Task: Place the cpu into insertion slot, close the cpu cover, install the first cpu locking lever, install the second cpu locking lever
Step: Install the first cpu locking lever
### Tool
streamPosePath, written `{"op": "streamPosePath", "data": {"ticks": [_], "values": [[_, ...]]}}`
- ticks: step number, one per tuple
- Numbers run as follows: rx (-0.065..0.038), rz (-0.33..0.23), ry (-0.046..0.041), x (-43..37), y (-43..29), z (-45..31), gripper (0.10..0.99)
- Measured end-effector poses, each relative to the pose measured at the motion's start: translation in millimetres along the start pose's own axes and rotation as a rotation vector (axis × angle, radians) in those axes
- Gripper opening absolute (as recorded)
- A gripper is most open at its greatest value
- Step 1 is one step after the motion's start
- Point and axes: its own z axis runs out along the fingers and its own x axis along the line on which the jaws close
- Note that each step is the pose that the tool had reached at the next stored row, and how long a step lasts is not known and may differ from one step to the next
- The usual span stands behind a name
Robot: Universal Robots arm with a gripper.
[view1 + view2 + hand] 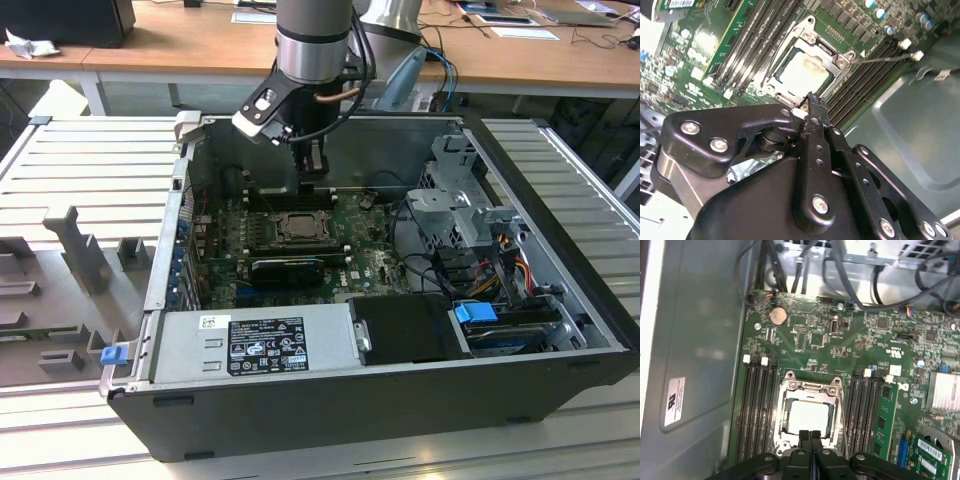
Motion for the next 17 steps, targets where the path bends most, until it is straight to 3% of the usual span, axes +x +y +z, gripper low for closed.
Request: {"op": "streamPosePath", "data": {"ticks": [8,9,11,14,17], "values": [[0.002,-0.068,0.0011,0.0,0.0,0.5,0.106],[0.003,-0.094,0.0014,0.0,0.0,0.6,0.106],[0.007,-0.211,0.0029,0.0,0.0,1.0,0.106],[0.01,-0.292,0.004,0.0,0.0,1.0,0.106],[0.011,-0.323,0.0044,0.0,0.0,1.0,0.106]]}}
